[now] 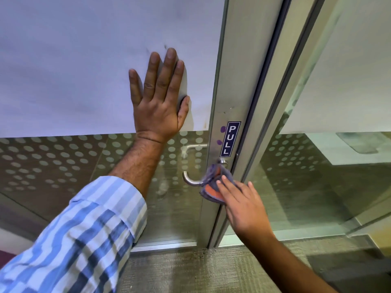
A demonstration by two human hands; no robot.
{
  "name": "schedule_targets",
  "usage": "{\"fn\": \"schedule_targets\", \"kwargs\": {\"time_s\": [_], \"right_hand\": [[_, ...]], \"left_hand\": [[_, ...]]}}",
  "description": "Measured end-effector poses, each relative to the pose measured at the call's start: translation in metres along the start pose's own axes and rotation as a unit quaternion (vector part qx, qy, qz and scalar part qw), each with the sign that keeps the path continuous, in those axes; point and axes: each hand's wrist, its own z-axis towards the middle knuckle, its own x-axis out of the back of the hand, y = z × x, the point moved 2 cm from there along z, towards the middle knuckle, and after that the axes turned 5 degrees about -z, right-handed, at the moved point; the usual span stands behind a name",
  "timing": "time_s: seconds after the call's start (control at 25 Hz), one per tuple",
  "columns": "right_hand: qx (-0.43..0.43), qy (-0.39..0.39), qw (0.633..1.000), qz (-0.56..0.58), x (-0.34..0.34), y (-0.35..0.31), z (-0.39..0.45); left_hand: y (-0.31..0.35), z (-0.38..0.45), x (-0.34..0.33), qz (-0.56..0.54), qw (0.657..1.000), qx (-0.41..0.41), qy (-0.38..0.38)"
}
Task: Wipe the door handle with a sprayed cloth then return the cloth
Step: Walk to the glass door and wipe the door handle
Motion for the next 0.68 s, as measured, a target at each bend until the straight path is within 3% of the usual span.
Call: {"fn": "schedule_targets", "kwargs": {"time_s": [0.04, 0.08, 0.12, 0.16, 0.2, 0.24, 0.28, 0.36, 0.4, 0.48, 0.6, 0.68], "right_hand": [[-0.059, 0.007, 0.993, 0.098, 0.002, 0.008, -0.005], [-0.138, 0.021, 0.961, 0.238, 0.005, 0.015, -0.009], [-0.231, 0.044, 0.892, 0.387, 0.006, 0.022, -0.008], [-0.313, 0.061, 0.800, 0.509, 0.010, 0.024, -0.006], [-0.367, 0.084, 0.717, 0.587, 0.015, 0.026, -0.003], [-0.384, 0.100, 0.665, 0.633, 0.021, 0.028, -0.001], [-0.381, 0.115, 0.633, 0.664, 0.027, 0.027, 0.004], [-0.353, 0.145, 0.606, 0.698, 0.042, 0.023, 0.013], [-0.336, 0.165, 0.617, 0.692, 0.049, 0.019, 0.017], [-0.282, 0.227, 0.686, 0.631, 0.059, 0.012, 0.022], [-0.135, 0.352, 0.814, 0.441, 0.071, 0.011, 0.039], [-0.017, 0.394, 0.869, 0.299, 0.074, 0.009, 0.064]], "left_hand": [[0.001, 0.000, -0.001, -0.001, 1.000, 0.000, 0.005], [0.002, 0.000, -0.002, -0.001, 1.000, -0.001, 0.008], [0.002, 0.001, -0.003, 0.001, 1.000, -0.002, 0.011], [0.001, 0.002, -0.003, 0.004, 1.000, -0.004, 0.012], [0.000, 0.002, -0.002, 0.005, 1.000, -0.003, 0.011], [0.000, 0.002, -0.001, 0.004, 1.000, 0.001, 0.008], [0.000, 0.001, 0.000, 0.002, 1.000, 0.007, 0.005], [0.001, 0.002, 0.001, -0.013, 0.999, 0.029, -0.004], [0.001, 0.006, 0.002, -0.022, 0.999, 0.043, -0.004], [-0.001, 0.017, 0.004, -0.021, 0.997, 0.069, 0.011], [-0.002, 0.028, 0.004, -0.005, 0.997, 0.076, 0.032], [0.000, 0.027, 0.003, -0.004, 0.997, 0.067, 0.027]]}}
